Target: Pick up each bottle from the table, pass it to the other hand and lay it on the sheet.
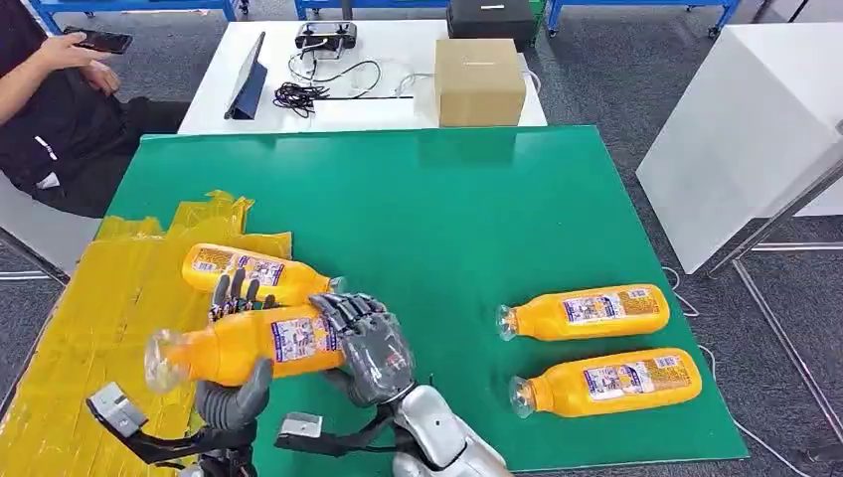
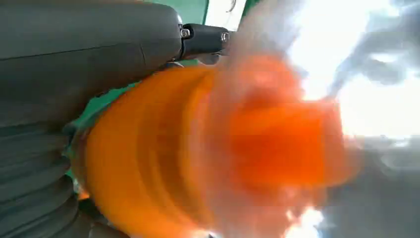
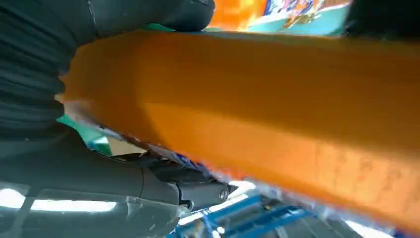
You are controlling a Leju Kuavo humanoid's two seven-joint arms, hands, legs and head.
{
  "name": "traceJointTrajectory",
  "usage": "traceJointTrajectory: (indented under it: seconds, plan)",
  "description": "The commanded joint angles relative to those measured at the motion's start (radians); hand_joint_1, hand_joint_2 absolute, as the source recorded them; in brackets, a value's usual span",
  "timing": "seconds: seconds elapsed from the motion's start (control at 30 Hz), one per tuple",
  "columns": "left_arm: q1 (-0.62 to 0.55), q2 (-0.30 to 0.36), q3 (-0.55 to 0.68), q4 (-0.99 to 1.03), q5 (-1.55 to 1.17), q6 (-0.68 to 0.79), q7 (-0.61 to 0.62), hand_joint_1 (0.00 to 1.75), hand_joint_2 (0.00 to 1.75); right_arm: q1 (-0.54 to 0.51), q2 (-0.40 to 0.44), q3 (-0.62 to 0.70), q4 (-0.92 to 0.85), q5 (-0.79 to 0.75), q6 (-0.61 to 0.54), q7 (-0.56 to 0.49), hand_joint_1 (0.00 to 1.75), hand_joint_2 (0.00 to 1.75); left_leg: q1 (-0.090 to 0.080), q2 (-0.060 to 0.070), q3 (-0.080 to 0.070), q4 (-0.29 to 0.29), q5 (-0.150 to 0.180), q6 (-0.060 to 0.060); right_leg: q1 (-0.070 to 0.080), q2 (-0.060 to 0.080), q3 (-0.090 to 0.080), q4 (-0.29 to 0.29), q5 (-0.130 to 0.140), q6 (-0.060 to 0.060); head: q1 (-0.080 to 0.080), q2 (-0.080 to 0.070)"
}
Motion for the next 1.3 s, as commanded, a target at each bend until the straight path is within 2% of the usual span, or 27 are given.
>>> traceJointTrajectory:
  seconds: [0.03, 0.33, 0.37, 0.4, 1.13, 1.17, 1.2, 1.23, 1.27, 1.3]
  plan:
    - [-0.026, 0.03, 0.005, -0.022, -0.143, 0.067, 0.042, 0.0, 1.75, -0.055, 0.0, 0.186, 0.101, 0.03, 0.07, 0.045, 1.75, 1.75, 0.001, 0.0, 0.001, -0.001, 0.0, -0.001, 0.001, 0.0, 0.002, -0.002, 0.0, 0.0, 0.0, 0.0]
    - [-0.023, 0.033, 0.001, -0.009, -0.127, 0.05, 0.042, 0.0, 1.75, -0.066, 0.0, 0.195, 0.115, -0.005, 0.079, 0.042, 1.75, 1.75, 0.001, 0.0, 0.002, -0.001, 0.0, -0.002, 0.001, -0.001, 0.003, -0.002, 0.0, 0.0, 0.0, 0.0]
    - [-0.022, 0.032, 0.002, -0.01, -0.125, 0.049, 0.041, 1.62, 1.75, -0.067, 0.0, 0.193, 0.117, -0.014, 0.084, 0.045, 1.75, 1.75, 0.001, -0.001, 0.002, -0.001, 0.0, -0.001, 0.001, -0.001, 0.002, -0.002, 0.0, 0.0, 0.0, 0.0]
    - [-0.02, 0.024, 0.01, -0.013, -0.117, 0.048, 0.033, 1.75, 1.75, -0.068, -0.002, 0.192, 0.116, -0.02, 0.084, 0.046, 1.75, 1.75, 0.001, -0.001, 0.001, -0.001, 0.0, -0.001, 0.001, -0.001, 0.002, -0.002, 0.0, 0.0, 0.0, 0.0]
    - [-0.011, 0.003, 0.042, -0.029, -0.08, 0.047, 0.004, 1.75, 1.75, -0.066, -0.012, 0.186, 0.099, -0.05, 0.109, 0.053, 1.75, 1.75, 0.001, -0.001, 0.001, 0.0, 0.0, -0.001, 0.001, -0.002, 0.002, -0.002, 0.0, 0.0, 0.0, 0.0]
    - [-0.009, -0.002, 0.051, -0.032, -0.069, 0.05, -0.002, 1.75, 1.75, -0.064, -0.015, 0.18, 0.097, -0.051, 0.103, 0.06, 1.68, 1.75, 0.001, -0.001, 0.001, -0.001, 0.0, -0.001, 0.001, -0.002, 0.002, -0.002, 0.0, 0.0, 0.0, 0.0]
    - [-0.007, -0.002, 0.057, -0.035, -0.065, 0.053, -0.004, 1.75, 1.75, -0.063, -0.018, 0.176, 0.096, -0.051, 0.1, 0.063, 1.38, 1.75, 0.001, -0.001, 0.001, -0.001, 0.0, -0.001, 0.001, -0.002, 0.001, -0.001, 0.0, 0.0, 0.0, 0.0]
    - [-0.005, -0.002, 0.065, -0.039, -0.061, 0.056, -0.006, 1.75, 1.75, -0.061, -0.023, 0.172, 0.092, -0.05, 0.095, 0.067, 1.38, 1.75, 0.001, -0.001, 0.001, -0.001, 0.0, -0.001, 0.001, -0.002, 0.001, -0.001, 0.0, 0.0, 0.0, 0.0]
    - [0.01, -0.012, 0.115, -0.055, -0.094, 0.119, -0.031, 1.75, 1.75, -0.028, -0.053, 0.129, 0.049, -0.062, 0.049, 0.071, 0.0, 1.75, 0.0, -0.001, 0.0, -0.001, 0.0, -0.001, 0.0, -0.001, 0.001, -0.001, 0.0, 0.0, 0.0, 0.0]
    - [0.017, -0.01, 0.181, -0.083, -0.336, 0.302, -0.097, 1.75, 1.75, 0.034, -0.109, 0.056, -0.056, -0.088, 0.031, 0.067, 0.0, 0.0, 0.001, -0.001, 0.001, -0.001, 0.0, -0.001, 0.001, -0.002, 0.001, -0.001, 0.0, 0.0, 0.0, 0.0]
